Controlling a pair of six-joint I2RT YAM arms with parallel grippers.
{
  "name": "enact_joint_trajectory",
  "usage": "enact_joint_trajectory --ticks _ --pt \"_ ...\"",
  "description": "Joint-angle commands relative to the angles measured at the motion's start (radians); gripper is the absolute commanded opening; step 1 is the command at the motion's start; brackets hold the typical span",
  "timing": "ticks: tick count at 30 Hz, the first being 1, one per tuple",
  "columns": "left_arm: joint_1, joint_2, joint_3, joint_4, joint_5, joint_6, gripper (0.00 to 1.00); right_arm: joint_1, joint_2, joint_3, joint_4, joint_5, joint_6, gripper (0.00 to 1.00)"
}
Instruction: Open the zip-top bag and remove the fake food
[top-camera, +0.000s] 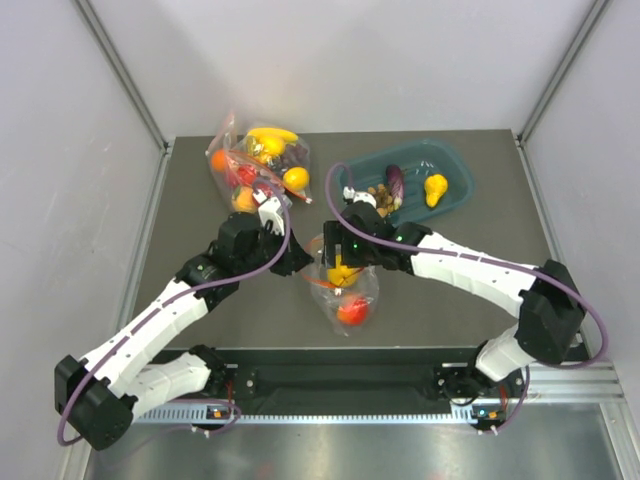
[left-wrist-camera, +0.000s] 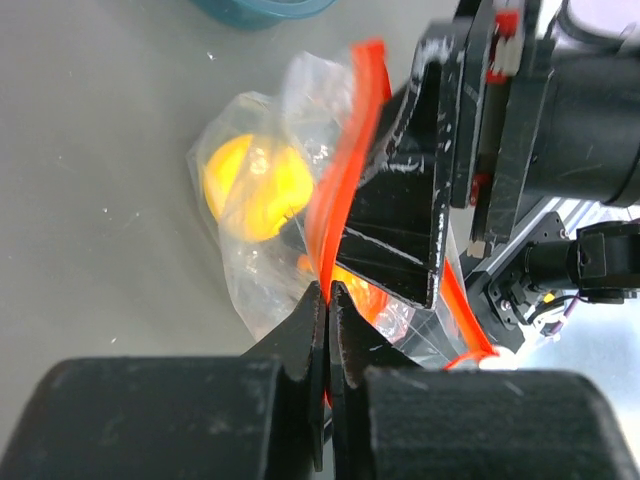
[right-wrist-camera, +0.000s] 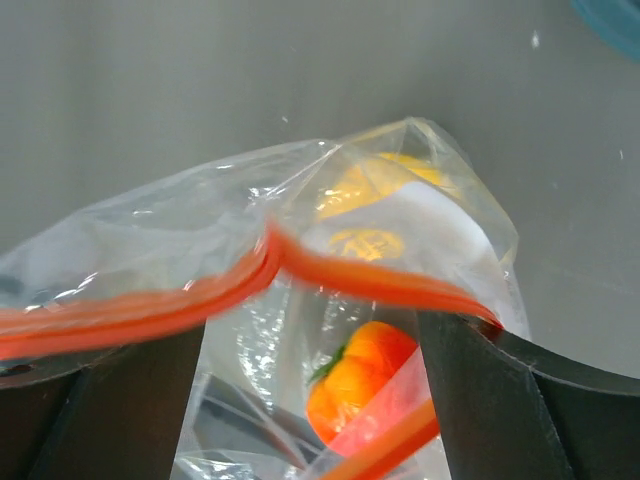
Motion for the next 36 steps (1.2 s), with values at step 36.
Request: enact_joint_trajectory --ticks 36 --pt "-0.003 -0.043 -0.027 0.035 -0.012 0.020 0.00 -0.002 0.248 0.062 -0.011 0.163 -0.118 0.77"
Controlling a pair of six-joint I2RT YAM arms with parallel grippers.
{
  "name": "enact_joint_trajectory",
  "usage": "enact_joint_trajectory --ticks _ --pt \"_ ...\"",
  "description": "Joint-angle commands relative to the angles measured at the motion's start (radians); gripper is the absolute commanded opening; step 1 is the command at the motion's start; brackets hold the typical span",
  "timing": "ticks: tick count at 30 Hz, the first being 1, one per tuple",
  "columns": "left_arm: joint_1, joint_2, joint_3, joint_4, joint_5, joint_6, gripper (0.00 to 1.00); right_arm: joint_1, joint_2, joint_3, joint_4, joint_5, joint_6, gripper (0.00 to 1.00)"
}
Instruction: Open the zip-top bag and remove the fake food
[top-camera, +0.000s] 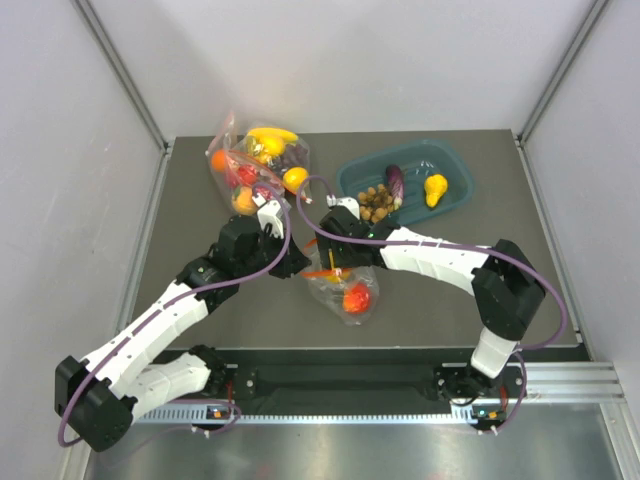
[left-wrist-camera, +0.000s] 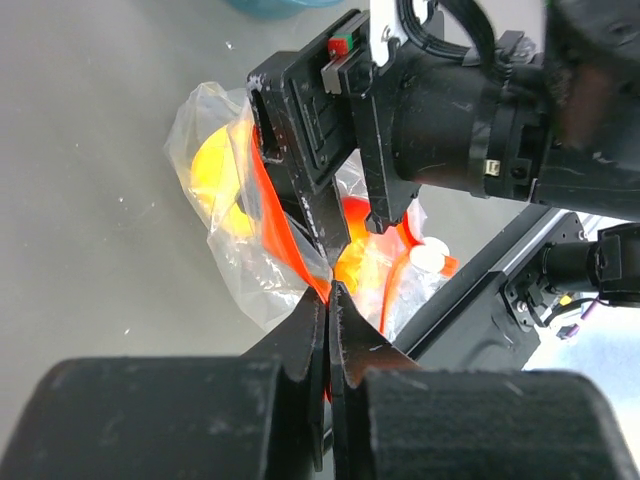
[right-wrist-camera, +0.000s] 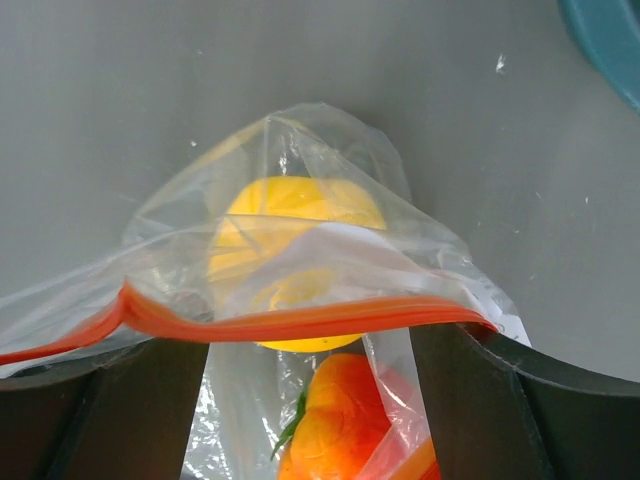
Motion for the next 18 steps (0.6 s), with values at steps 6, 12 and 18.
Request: enact_joint_trajectory --ticks 6,12,18 --pt "-0.003 -0.028 0.001 0.031 0.012 0.020 0.00 -0.004 0.089 -0.013 0.018 0.016 -0.039 0.77" --pt "-0.001 -0.028 0.001 0.030 0.012 0.022 0.00 -0.003 0.130 0.003 0.043 -0.024 -0.063 0.82" --pt "-0.003 -0.032 0.000 0.028 0.009 0.025 0.00 -0.010 0.173 -0.011 0.067 -0.049 -0.077 0.85"
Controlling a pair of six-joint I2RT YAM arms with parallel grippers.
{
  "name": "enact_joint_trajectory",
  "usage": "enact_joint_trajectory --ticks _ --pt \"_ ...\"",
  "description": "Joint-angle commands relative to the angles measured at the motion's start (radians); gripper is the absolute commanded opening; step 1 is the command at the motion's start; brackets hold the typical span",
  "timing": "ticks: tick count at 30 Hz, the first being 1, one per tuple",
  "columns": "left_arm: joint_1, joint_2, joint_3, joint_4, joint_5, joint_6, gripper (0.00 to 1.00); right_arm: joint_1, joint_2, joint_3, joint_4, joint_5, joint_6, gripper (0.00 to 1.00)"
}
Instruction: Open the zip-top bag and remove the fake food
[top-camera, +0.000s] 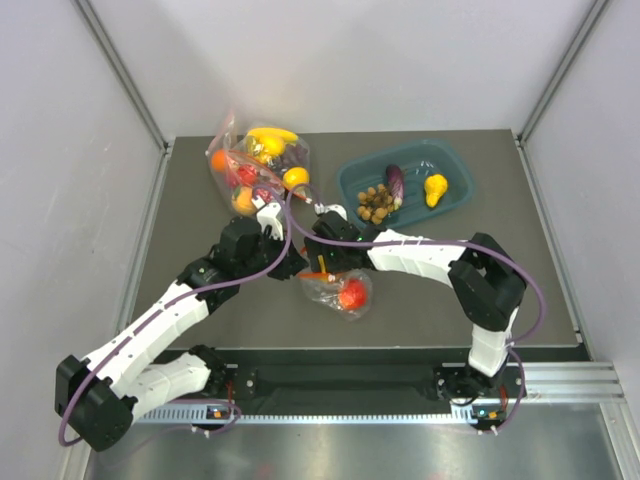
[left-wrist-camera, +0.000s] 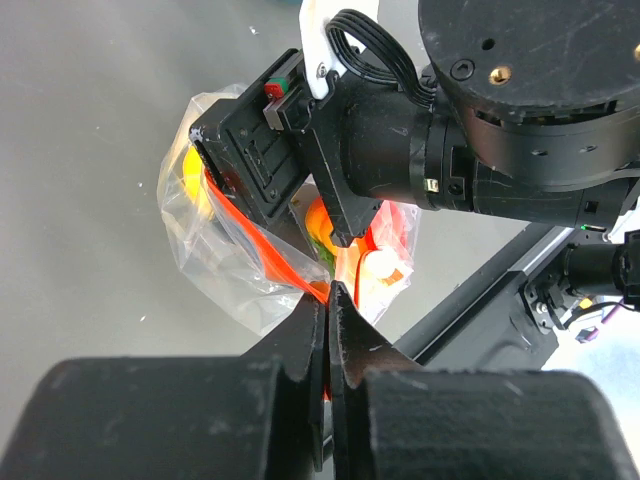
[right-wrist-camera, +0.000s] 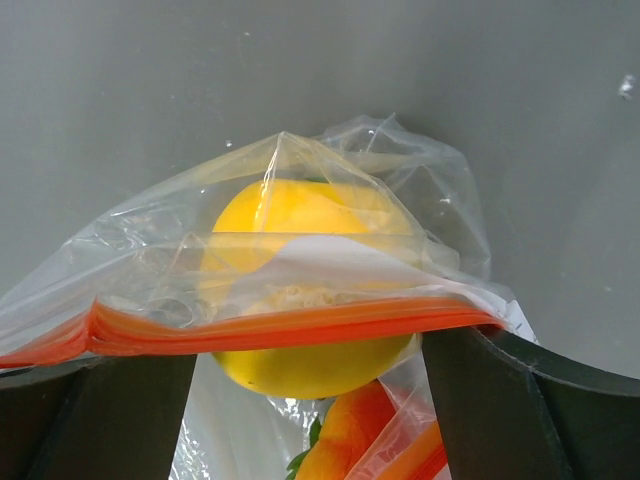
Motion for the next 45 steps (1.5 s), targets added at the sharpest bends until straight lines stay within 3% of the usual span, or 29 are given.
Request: enact_joint_trajectory --ticks 1,6,8,9,12,14,20,32,45 --pt "-0.003 -0.032 0.017 0.040 0.037 0.017 0.00 -0.015 0.066 -0.011 -0.026 0.028 -0.028 0.85" --pt "-0.003 -0.037 0.019 0.025 0.036 0.028 0.00 -0.032 0.075 -0.028 0.026 0.017 -0.036 0.84" --pt "-0.003 -0.041 0.019 0.023 0.037 0.026 0.00 -0.038 0.083 -0.023 0.038 0.017 -0.050 0.78" --pt "-0.003 -0.043 0.020 0.022 0.037 0.028 0.00 -0.040 0.080 -0.020 0.038 0.027 -0.051 0.68" --pt "-0.003 -0.046 0.023 0.013 0.037 0.031 0.00 -0.040 0.033 -0.015 0.037 0.037 -0.064 0.56" --pt "-0.003 -0.049 0.022 0.013 0.034 0.030 0.00 -0.040 -0.006 -0.008 0.012 0.038 -0.071 0.54" --pt "-0.002 -0.038 0.017 0.022 0.034 0.020 0.00 -0.041 -0.211 -0.005 -0.078 -0.018 -0.076 0.55" --pt "-0.002 0.015 0.027 0.030 0.042 0.030 0.00 -0.046 -0.355 0.024 -0.183 -0.334 -0.045 0.59" --pt "-0.002 0.008 0.011 0.022 0.026 0.016 0.00 -0.196 -0.509 -0.035 -0.051 -0.855 -0.002 0.64"
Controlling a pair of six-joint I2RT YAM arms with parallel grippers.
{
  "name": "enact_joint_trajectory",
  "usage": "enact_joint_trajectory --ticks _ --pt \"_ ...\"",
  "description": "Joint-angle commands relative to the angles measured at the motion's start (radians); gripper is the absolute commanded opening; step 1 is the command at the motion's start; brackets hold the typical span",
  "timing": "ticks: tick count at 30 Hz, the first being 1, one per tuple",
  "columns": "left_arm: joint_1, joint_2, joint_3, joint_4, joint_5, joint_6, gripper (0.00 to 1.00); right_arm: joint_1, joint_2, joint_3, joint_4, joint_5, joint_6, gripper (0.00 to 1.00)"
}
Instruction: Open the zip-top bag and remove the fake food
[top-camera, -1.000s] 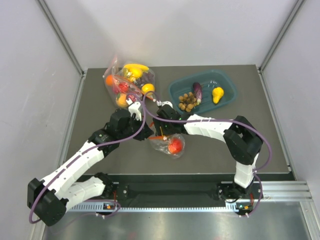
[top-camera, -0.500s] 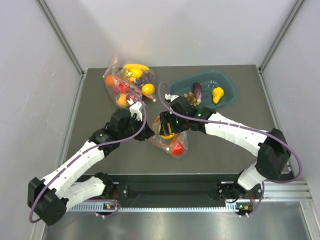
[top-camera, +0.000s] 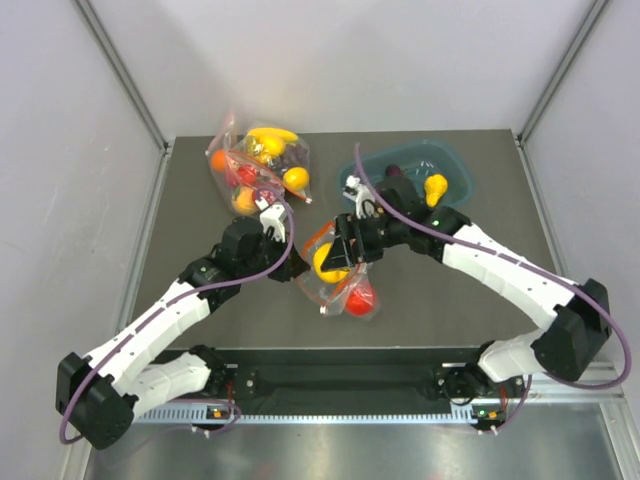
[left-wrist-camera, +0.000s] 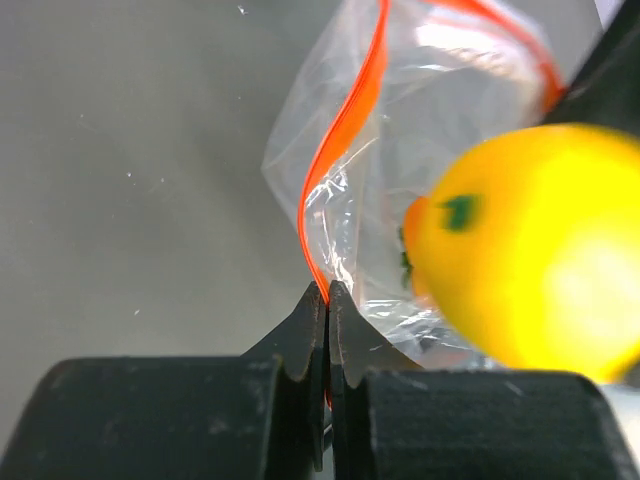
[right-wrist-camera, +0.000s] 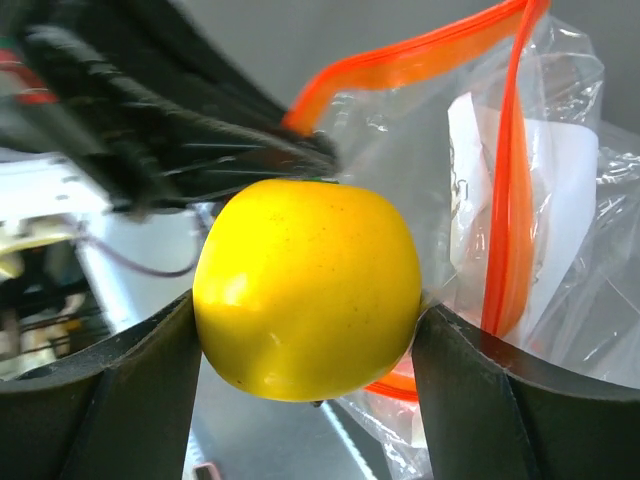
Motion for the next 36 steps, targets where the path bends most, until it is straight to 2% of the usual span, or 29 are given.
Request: enact_joint_trajectory --ticks 1,5,9,10,14,16,23,27,28,30,31,32,34,36 --pt "-0.001 -0.008 0.010 0.039 -0.005 -0.003 0.00 -0.068 -0.083 -0.023 0.141 -0.215 0.067 0.65" --pt "-0.001 -0.008 0.010 0.042 0.001 -0.003 0.00 -0.133 -0.125 -0.121 0.307 -0.278 0.148 0.67" --pt "-0.001 -0.008 0.011 0.039 -0.002 0.005 0.00 -0.147 -0.114 -0.198 0.357 -0.234 0.152 0.67" --pt "-0.001 -0.008 0.013 0.036 -0.002 0.005 0.00 -0.147 -0.119 -0.227 0.397 -0.229 0.197 0.66" --pt "-0.001 -0.010 0.016 0.021 -0.003 0.010 0.00 -0.164 -0.132 -0.399 0.794 -0.231 0.412 0.68" --pt "-0.001 -0.008 0.010 0.026 0.001 0.005 0.00 -0.173 -0.113 -0.418 0.876 -0.217 0.476 0.68" --pt "-0.001 0.050 0.037 0.036 0.001 0.019 0.00 -0.202 -0.070 -0.412 0.964 -0.177 0.567 0.70" --pt "-0.001 0.067 0.039 0.032 -0.006 0.022 0.00 -0.224 -0.059 -0.410 0.939 -0.192 0.575 0.71" --pt "-0.001 0.069 0.037 0.033 -0.003 0.019 0.00 -0.225 -0.059 -0.401 0.906 -0.191 0.531 0.72" --pt "-0.003 0.072 0.030 0.032 -0.002 0.016 0.00 -0.221 -0.053 -0.343 0.722 -0.169 0.442 0.71" --pt "-0.001 0.069 0.028 0.032 -0.002 0.014 0.00 -0.213 -0.050 -0.296 0.642 -0.145 0.337 0.71" --pt "-0.001 0.067 0.027 0.030 -0.005 0.013 0.00 -0.208 -0.047 -0.280 0.502 -0.119 0.290 0.71" --pt "-0.001 0.066 0.020 0.035 0.000 0.011 0.00 -0.202 -0.045 -0.271 0.409 -0.068 0.221 0.71" --pt "-0.003 0.067 0.019 0.046 0.009 0.010 0.00 -0.198 -0.039 -0.280 0.388 -0.031 0.205 0.71"
